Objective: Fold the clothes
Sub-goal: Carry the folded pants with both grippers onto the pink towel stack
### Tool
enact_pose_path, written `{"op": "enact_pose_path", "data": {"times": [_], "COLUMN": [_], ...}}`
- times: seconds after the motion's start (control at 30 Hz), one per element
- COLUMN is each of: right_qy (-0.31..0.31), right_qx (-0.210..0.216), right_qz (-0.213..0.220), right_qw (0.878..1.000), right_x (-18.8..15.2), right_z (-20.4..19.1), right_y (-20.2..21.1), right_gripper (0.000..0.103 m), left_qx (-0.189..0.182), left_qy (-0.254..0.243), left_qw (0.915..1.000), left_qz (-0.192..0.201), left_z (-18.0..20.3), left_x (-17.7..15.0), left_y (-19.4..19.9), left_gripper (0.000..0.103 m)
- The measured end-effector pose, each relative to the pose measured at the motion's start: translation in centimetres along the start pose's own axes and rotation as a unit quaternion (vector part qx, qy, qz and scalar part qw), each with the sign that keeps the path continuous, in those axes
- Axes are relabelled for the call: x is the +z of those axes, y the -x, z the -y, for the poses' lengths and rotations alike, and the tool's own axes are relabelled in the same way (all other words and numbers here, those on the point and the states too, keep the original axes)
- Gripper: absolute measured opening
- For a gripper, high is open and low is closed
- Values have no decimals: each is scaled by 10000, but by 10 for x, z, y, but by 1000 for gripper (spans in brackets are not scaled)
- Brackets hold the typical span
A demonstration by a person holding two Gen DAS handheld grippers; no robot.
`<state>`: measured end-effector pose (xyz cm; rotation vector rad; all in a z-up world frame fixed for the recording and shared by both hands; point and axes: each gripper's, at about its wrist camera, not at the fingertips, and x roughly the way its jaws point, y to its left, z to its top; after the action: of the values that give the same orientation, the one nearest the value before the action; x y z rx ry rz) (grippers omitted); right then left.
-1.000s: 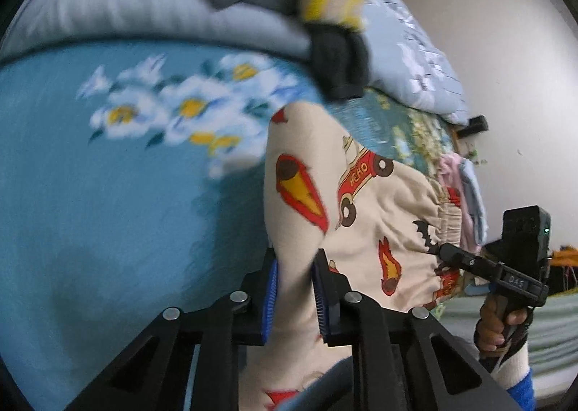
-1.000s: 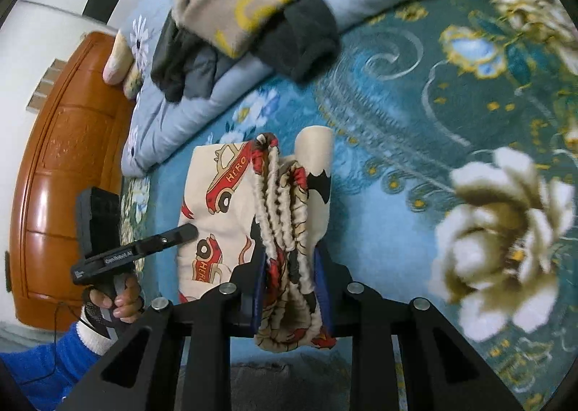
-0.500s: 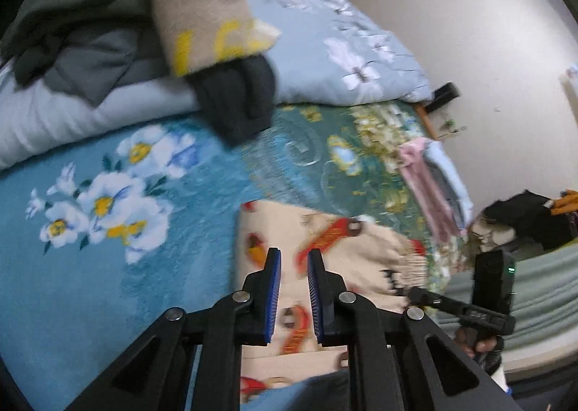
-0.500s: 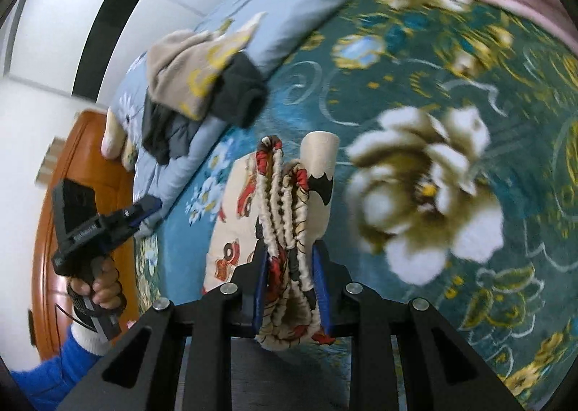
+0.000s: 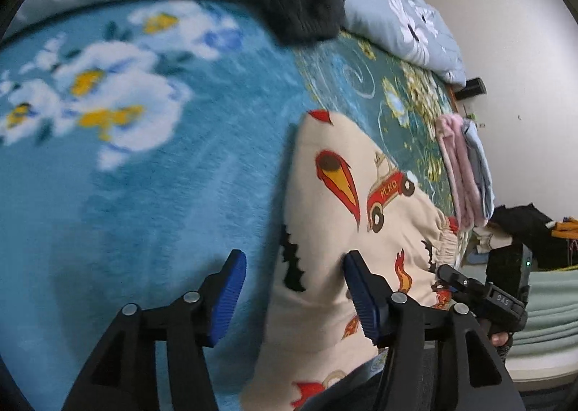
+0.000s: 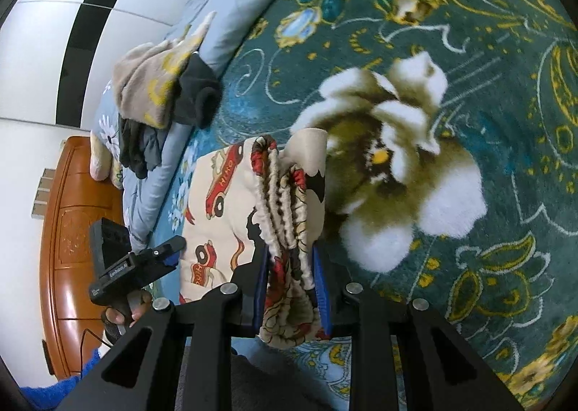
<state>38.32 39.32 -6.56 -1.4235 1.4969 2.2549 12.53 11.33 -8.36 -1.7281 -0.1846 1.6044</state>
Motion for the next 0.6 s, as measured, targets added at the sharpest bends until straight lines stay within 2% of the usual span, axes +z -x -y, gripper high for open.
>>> {"op": "enact_pose_path", "data": {"times": [0.07, 0.1, 0.13, 0.23, 0.4, 0.5, 0.6], "right_qy": [-78, -115, -157, -199, -107, -201, -371], "right_qx": [30, 43, 62, 109, 178, 296, 411], "right_qz": [43, 78, 119, 224, 367, 646, 1124], "right_qw": [10000, 9999, 9998, 9995, 9991, 9973, 9921], "right_x": [0, -1, -2, -5, -5, 3, 19], "right_z": [3, 3, 2, 0, -7, -2, 10], "right_y": [0, 1, 2, 5, 19, 41, 81], "right_gripper": [25, 25, 25, 25, 24, 24, 24], "left_qx": [98, 142, 174, 279, 366, 233, 16], "left_qy": [-44, -73, -105, -243, -737, -1236, -1784], "left_qw": [9999, 9998, 9997, 9992, 9966, 9920, 9839], "left_qz": [-111, -132, -130, -118, -85, -57, -63], "left_z": [5, 7, 10, 20, 55, 95, 153], "left_x": [0, 0, -1, -2, 9, 29, 60], "left_y": [-9, -11, -12, -13, -3, 0, -5], "left_gripper": [58, 53, 36, 24, 20, 19, 19]}}
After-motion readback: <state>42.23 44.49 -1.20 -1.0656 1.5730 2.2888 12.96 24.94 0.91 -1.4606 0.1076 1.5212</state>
